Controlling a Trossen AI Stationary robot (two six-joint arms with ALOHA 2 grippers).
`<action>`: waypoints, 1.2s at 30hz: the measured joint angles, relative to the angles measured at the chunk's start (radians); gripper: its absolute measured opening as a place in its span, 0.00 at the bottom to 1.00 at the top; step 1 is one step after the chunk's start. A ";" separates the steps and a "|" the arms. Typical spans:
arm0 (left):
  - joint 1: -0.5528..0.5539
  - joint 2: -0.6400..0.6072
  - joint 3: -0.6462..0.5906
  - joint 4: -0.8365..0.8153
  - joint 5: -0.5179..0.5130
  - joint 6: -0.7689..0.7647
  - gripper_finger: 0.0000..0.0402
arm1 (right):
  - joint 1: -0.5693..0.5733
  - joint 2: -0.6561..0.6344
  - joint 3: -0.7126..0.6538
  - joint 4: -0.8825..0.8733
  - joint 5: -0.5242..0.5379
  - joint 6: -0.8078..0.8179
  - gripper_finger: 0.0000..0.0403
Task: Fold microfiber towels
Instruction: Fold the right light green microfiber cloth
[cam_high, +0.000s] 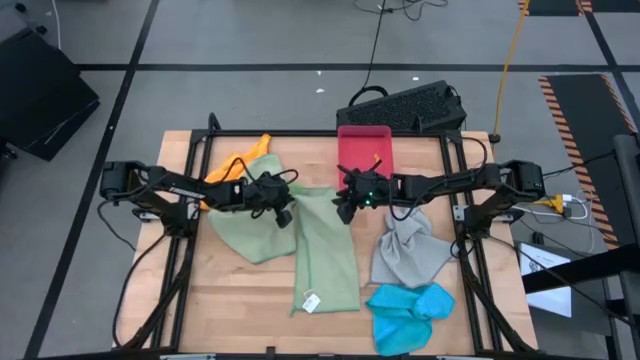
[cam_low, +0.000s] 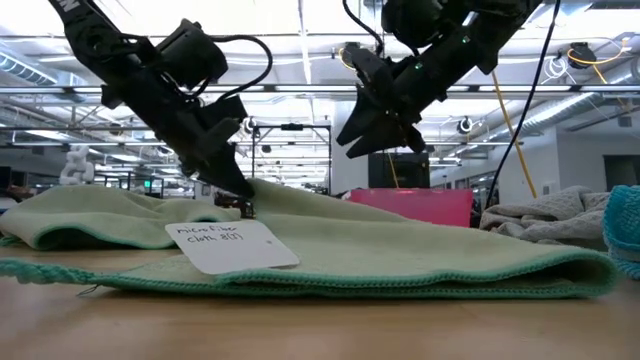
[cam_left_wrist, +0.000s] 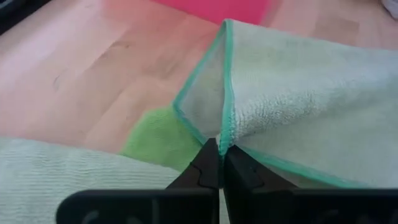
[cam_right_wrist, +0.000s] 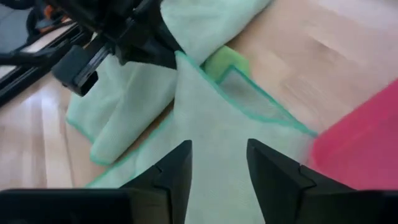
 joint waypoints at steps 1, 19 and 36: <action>0.006 0.000 0.000 0.003 0.000 -0.001 0.01 | 0.013 0.000 0.000 -0.001 -0.004 0.017 0.37; 0.121 0.000 0.000 0.032 -0.026 0.090 0.36 | 0.145 0.000 -0.119 0.018 -0.029 0.199 0.35; 0.079 -0.162 -0.001 -0.448 0.050 -0.287 0.26 | 0.218 0.000 -0.122 0.139 -0.054 0.311 0.35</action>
